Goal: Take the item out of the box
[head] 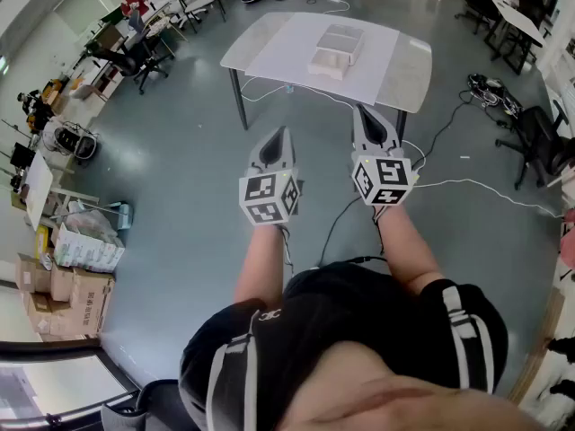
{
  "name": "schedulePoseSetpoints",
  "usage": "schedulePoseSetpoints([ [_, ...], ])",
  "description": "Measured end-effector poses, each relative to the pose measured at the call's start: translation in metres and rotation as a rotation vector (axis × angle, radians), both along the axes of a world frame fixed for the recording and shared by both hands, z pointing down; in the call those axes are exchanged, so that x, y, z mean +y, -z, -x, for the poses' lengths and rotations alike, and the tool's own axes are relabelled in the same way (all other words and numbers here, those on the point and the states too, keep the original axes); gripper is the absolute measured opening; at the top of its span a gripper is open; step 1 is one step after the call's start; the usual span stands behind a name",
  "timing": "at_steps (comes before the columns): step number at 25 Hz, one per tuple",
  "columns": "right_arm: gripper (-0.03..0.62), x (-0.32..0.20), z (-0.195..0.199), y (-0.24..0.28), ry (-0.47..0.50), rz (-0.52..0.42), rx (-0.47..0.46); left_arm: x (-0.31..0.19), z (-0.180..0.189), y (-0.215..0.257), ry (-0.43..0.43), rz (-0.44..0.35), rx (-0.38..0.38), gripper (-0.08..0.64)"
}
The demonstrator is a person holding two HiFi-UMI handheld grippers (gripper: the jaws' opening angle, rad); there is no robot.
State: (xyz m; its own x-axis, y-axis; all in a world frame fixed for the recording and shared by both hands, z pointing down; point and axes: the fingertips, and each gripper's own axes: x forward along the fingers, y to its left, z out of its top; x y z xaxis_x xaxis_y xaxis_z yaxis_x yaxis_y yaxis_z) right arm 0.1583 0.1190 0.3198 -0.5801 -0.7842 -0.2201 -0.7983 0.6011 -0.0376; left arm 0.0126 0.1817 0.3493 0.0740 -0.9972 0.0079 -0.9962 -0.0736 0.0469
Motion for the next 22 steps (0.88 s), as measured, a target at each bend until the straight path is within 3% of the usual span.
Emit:
schedulePoseSetpoints([
  [11, 0.012, -0.003, 0.024, -0.009, 0.01, 0.012, 0.008, -0.007, 0.018, -0.009, -0.023, 0.004, 0.01, 0.012],
  [22, 0.012, 0.009, 0.044, -0.021, -0.056, 0.021, -0.014, 0.004, 0.045, -0.028, -0.08, 0.012, 0.004, 0.012],
])
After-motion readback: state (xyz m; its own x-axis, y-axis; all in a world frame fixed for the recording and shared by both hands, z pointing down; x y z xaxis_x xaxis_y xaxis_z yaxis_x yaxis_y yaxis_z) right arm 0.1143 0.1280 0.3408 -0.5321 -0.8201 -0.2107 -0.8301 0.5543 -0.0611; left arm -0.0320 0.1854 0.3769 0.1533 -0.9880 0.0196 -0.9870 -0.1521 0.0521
